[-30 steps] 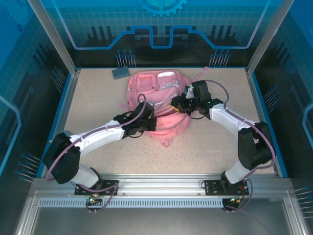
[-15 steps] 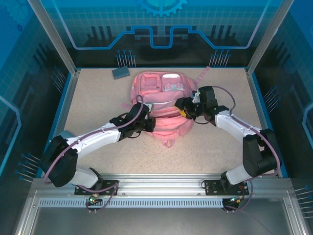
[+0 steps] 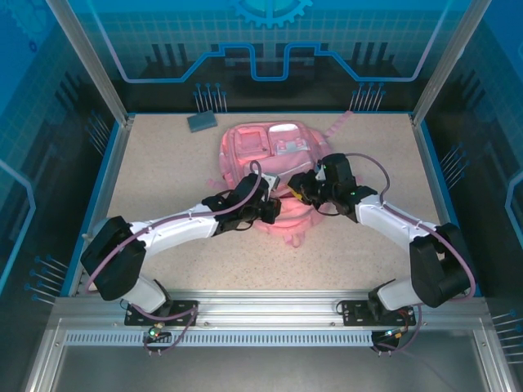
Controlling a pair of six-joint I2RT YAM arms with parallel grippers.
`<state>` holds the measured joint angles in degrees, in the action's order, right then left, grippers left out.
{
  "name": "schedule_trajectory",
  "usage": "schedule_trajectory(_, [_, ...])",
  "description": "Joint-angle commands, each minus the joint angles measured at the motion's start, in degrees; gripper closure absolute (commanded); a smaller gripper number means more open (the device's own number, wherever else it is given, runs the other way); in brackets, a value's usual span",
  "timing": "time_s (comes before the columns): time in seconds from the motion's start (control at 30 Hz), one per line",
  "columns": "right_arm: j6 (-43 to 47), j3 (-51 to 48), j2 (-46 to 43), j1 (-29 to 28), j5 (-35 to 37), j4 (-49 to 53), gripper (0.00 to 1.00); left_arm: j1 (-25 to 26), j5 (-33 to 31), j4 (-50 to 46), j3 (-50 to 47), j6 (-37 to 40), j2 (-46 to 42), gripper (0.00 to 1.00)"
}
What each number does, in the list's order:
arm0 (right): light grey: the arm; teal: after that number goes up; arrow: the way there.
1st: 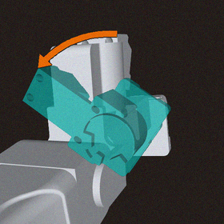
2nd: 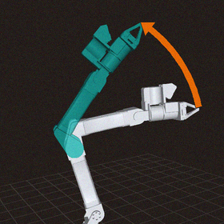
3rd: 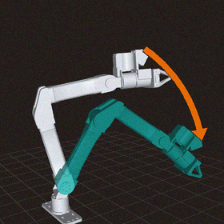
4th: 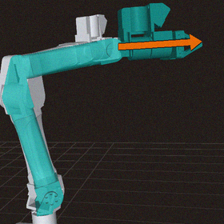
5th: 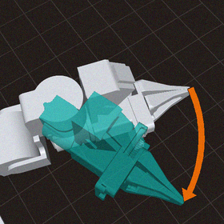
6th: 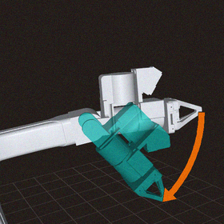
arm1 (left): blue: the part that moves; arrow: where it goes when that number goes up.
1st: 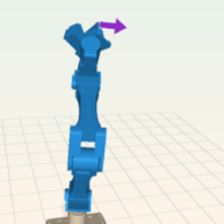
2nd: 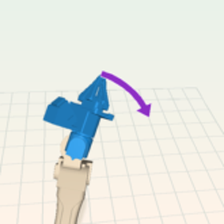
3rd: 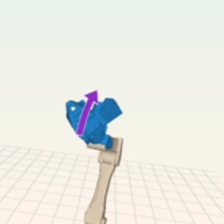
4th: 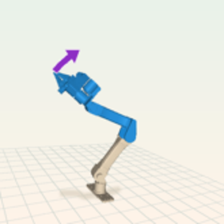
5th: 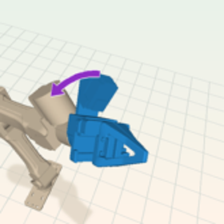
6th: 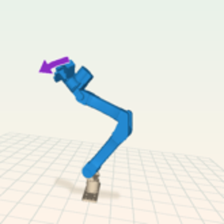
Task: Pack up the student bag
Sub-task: Unzip the student bag at the top-center of the table.
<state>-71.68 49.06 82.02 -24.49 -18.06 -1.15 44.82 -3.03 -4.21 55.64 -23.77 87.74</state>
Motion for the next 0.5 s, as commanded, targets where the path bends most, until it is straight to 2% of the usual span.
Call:
schedule_trajectory(0.0, [0.4,0.4,0.2,-0.8,2.1,-0.6,0.83,0.9,0.1,0.4,2.5,2.7,-1.2,1.0])
schedule_trajectory(0.2, [5.0,1.0,-3.0,0.9,6.1,5.0,0.88,-4.5,1.5,-7.7,-0.2,6.4,-6.4,1.0])
schedule_trajectory(0.47, [7.1,1.0,-4.7,3.5,6.6,7.5,0.92,-11.1,2.8,-11.6,-8.3,9.1,-15.2,1.0])
